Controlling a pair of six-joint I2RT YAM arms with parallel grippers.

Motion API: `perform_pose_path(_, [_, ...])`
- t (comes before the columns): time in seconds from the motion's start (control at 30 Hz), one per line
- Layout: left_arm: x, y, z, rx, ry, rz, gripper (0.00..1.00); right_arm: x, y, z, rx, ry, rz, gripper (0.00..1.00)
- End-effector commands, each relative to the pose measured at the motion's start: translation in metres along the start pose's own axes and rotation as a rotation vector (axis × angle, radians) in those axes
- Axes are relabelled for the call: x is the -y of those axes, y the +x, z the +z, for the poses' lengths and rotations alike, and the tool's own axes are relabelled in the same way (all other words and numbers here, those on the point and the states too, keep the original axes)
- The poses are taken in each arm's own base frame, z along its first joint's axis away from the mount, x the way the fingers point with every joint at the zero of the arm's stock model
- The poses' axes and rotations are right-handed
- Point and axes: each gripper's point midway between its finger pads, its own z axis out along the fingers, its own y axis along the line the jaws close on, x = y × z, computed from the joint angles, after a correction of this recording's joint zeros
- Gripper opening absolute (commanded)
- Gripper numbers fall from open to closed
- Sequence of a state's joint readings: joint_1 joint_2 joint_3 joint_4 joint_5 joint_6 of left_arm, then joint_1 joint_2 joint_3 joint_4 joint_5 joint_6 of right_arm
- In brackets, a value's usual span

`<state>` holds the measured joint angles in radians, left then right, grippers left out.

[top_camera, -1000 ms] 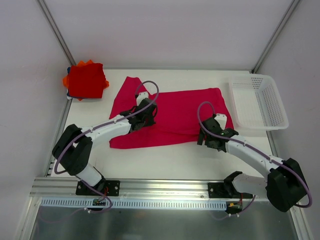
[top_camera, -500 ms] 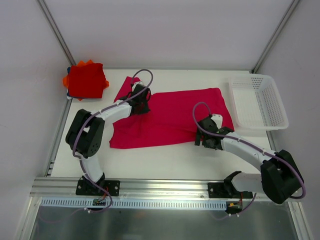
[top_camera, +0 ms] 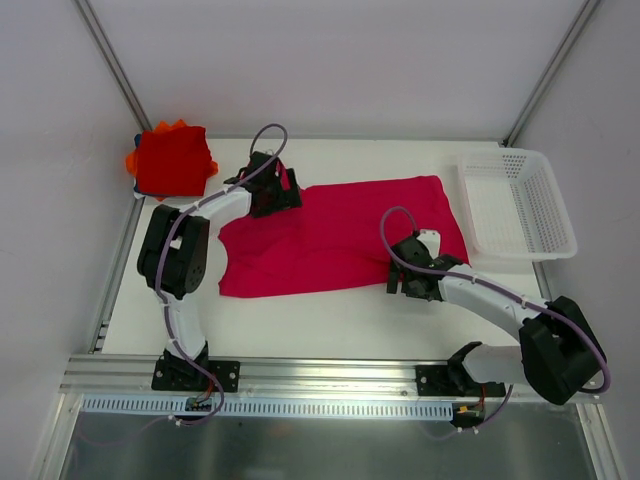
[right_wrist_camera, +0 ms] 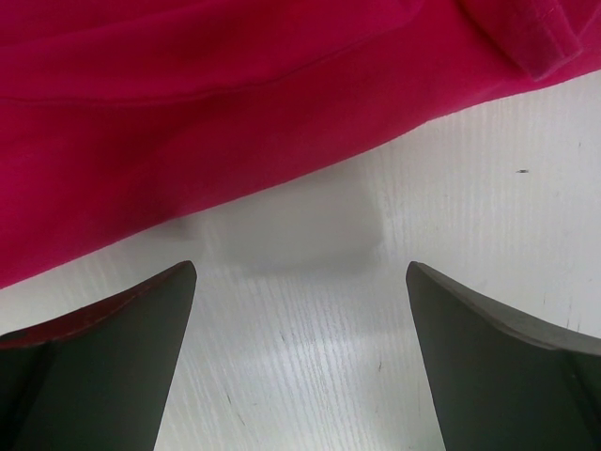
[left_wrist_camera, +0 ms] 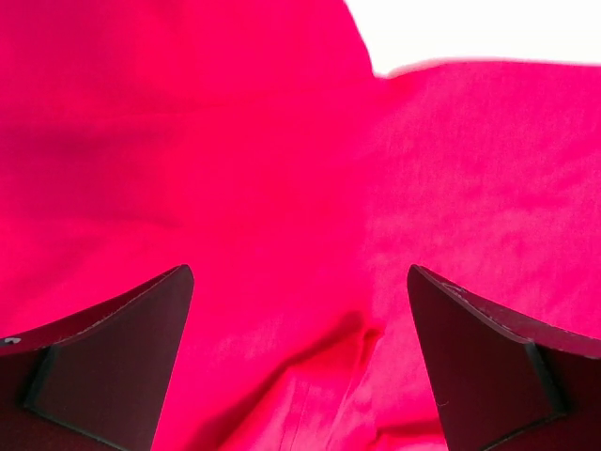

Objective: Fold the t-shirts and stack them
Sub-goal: Fold the tshirt

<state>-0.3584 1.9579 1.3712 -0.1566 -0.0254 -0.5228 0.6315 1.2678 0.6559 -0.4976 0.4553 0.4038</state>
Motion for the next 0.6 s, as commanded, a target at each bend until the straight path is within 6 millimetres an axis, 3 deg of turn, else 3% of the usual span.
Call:
perform_pose_path(0.0, [0.023, 0.002, -0.047, 0.002, 0.122, 0.002, 0.99, -0.003, 0.001, 0.0, 0.006, -0.004, 0.002, 0.99])
perform_pose_path(0.03, [0.015, 0.023, -0.049, -0.03, 0.105, -0.001, 0.99, -0.004, 0.0, 0.0, 0.006, -0.002, 0.003, 1.0])
perform_pose_path(0.1, [0.02, 0.034, -0.07, -0.007, 0.106, 0.02, 0.99, -0.004, -0.001, -0.001, 0.005, 0.001, 0.0, 1.0])
perform_pose_path(0.13, [0.009, 0.055, -0.072, -0.035, 0.078, 0.022, 0.99, -0.006, -0.002, -0.002, 0.01, -0.002, 0.001, 0.99])
perform_pose_path(0.17, [0.003, 0.063, -0.076, -0.029, 0.05, 0.029, 0.99, -0.006, -0.002, -0.003, 0.014, -0.004, 0.0, 1.0])
perform_pose_path(0.2, [0.01, 0.067, -0.09, -0.01, 0.066, 0.033, 0.99, -0.006, -0.002, -0.004, 0.016, -0.002, 0.0, 0.99])
perform_pose_path(0.23, [0.0, 0.086, -0.093, -0.035, 0.043, 0.038, 0.99, -0.007, -0.002, -0.005, 0.018, -0.005, 0.003, 1.0])
perform_pose_path(0.3, [0.0, 0.094, -0.109, -0.007, 0.04, 0.036, 0.99, -0.008, -0.002, -0.007, 0.023, -0.007, 0.002, 1.0])
perform_pose_path(0.37, [-0.001, 0.118, -0.117, -0.035, 0.04, 0.053, 0.99, -0.007, 0.0, -0.01, 0.026, -0.006, 0.002, 0.99])
perform_pose_path(0.4, [0.0, 0.118, -0.126, -0.015, 0.043, 0.036, 0.99, -0.007, 0.001, -0.011, 0.027, -0.002, 0.001, 0.99])
perform_pose_path(0.43, [-0.002, 0.133, -0.128, -0.034, 0.041, 0.05, 0.99, -0.006, 0.002, -0.012, 0.029, 0.001, 0.0, 0.99])
perform_pose_path(0.57, [-0.009, 0.155, -0.131, -0.049, 0.021, 0.059, 0.98, 0.001, 0.007, -0.015, 0.039, 0.017, 0.006, 0.99])
